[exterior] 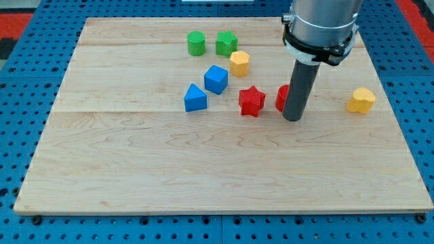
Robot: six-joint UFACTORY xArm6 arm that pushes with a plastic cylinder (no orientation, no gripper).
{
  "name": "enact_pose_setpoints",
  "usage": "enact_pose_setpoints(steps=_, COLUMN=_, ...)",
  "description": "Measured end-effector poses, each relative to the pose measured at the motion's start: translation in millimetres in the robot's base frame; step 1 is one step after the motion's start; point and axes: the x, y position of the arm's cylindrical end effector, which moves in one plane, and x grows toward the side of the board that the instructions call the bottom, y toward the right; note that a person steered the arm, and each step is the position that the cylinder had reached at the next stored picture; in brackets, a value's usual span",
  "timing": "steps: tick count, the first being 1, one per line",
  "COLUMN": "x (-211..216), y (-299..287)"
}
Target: Push the yellow heart above the green circle
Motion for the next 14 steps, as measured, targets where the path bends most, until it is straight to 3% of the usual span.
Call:
enact_pose_setpoints(steps=1, x=41, y=6)
enact_pose_setpoints(steps=2, x=53, y=79)
enact_pose_setpoints(steps=3, x=12, y=100)
enact_pose_setpoints(steps=4, x=6, y=130)
enact_pose_setpoints(steps=5, x=-54, y=124)
enact_pose_setpoints(steps=6, x=-133, y=88)
enact_pose_setpoints(steps=7, x=-182, y=52)
enact_pose_setpoints(steps=8, x=-179, y=96)
enact_pose_setpoints(steps=9, x=-221, y=84)
enact_pose_setpoints(steps=10, x=-256, y=1)
enact_pose_setpoints(steps=11, x=-259, y=6)
enact_pose_setpoints(steps=13, x=-206, y=62)
enact_pose_setpoints(steps=14, x=-212, y=13)
